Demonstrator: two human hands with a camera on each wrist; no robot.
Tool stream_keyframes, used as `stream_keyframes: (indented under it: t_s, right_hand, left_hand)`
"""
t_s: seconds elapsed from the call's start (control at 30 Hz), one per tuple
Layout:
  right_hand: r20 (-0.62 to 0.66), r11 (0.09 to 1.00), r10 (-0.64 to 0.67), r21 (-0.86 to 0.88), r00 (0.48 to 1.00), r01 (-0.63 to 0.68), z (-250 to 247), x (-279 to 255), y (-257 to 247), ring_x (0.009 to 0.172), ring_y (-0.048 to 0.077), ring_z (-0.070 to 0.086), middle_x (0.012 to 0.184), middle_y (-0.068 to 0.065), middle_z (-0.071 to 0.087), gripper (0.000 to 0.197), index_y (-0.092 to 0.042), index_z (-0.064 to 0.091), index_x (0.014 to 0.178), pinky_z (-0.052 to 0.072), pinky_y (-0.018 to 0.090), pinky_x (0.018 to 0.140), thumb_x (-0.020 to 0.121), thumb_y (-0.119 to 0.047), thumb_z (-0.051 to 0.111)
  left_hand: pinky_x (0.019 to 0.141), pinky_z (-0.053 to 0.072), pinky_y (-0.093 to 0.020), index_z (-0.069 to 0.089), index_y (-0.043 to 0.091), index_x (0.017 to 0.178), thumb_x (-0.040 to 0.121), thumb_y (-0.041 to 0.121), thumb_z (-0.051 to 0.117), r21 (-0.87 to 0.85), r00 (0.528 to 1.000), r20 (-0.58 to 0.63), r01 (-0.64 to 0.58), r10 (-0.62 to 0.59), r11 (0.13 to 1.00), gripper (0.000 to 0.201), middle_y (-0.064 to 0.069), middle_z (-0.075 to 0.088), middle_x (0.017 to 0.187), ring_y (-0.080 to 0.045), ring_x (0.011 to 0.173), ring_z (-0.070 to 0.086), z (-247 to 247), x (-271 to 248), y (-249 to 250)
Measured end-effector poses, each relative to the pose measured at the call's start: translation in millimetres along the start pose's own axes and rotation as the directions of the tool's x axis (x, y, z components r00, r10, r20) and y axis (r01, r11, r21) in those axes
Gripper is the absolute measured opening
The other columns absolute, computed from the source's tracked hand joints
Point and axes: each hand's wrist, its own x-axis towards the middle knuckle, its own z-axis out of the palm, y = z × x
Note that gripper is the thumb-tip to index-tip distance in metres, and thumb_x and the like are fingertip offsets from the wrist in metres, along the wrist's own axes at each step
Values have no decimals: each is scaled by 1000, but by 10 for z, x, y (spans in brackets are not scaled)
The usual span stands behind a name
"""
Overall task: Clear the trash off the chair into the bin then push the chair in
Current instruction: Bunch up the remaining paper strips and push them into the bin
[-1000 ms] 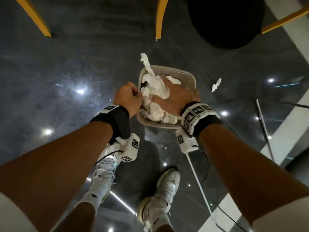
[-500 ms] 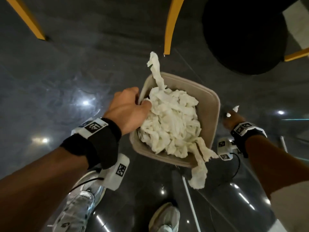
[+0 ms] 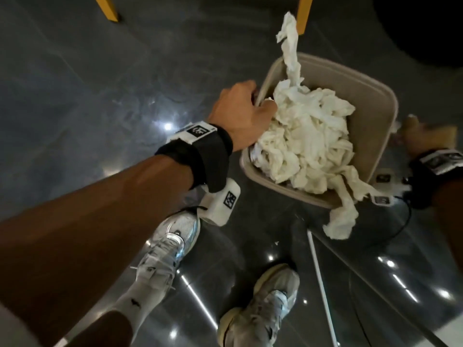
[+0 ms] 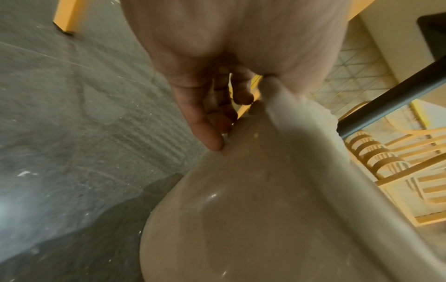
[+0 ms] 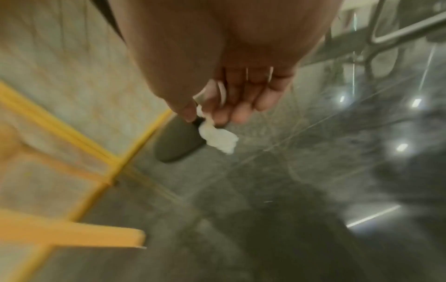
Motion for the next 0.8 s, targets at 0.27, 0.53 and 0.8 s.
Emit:
stream_keyframes:
  t_s: [0.27,0.53,0.8]
  right_hand:
    - [-45,862,-459,218,887,457,-292,-2301,-1486,69,-9,58,77,-13,58,8,-25,56,89,45,13,68,82,-22,60]
    - [682,799,-196,-305,704,518,454,-2904,-1382,143,34,37,158,8,37,52,-25,38,150,30,45,119,100,-37,43]
    - [508,955,-201,-91,838,283,-736,-3522,-1608,135,30,47,145,7,51,42,-23,51,141,37,38,111,99,-23,47]
  left_hand:
    - [81,55,-40,49,24,120,86,27,53,25,1000,8,10,-10,1000,35,-1,67,102,-25,92,64,-139,-298,171]
    - [84,51,-34,49,30,126,91,24,51,29,983,127,133,-135,991,36,2,66,112,-22,98,62,-331,-663,74]
    - [90,50,-41,53,10,133,92,14,54,326,924,288,153,-252,933,41,-15,63,124,-36,111,61,-651,-860,565]
